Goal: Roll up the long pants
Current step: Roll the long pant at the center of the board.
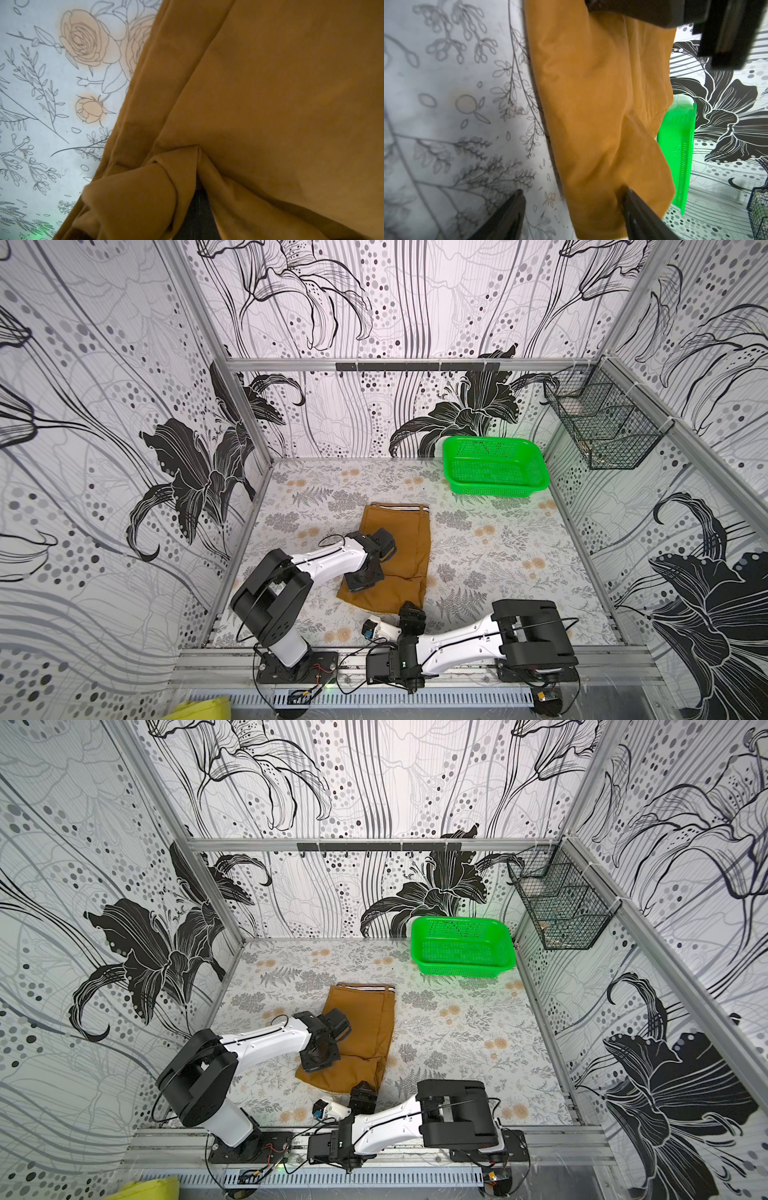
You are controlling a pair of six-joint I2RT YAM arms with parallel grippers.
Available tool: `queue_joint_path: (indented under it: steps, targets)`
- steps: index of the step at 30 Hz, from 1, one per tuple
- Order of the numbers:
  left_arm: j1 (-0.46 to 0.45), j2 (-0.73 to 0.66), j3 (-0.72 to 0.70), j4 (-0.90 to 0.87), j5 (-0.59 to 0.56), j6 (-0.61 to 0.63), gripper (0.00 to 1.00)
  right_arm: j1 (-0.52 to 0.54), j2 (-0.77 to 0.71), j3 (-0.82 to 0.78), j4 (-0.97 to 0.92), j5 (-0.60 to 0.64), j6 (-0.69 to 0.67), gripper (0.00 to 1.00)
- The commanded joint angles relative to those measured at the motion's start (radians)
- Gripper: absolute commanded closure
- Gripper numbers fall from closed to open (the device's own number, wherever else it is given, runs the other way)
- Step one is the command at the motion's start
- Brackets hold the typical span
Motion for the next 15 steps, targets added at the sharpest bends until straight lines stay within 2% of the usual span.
queue_joint_path:
  steps: [1, 6, 9, 15]
  targets:
    - [0.011, 0.131, -0.109, 0.274, 0.050, -0.004, 1.00, -0.028, 0.066, -0.002, 0.034, 0.017, -0.004, 0.28]
    - [0.011, 0.126, -0.110, 0.273, 0.051, -0.017, 1.00, -0.080, 0.074, -0.045, 0.119, -0.047, -0.053, 0.77]
    - [0.011, 0.121, -0.107, 0.266, 0.047, -0.021, 1.00, -0.107, 0.071, -0.052, 0.134, -0.113, -0.083, 1.00]
    - [0.011, 0.053, -0.107, 0.260, -0.010, -0.041, 1.00, -0.149, -0.013, -0.089, 0.176, -0.364, -0.135, 1.00]
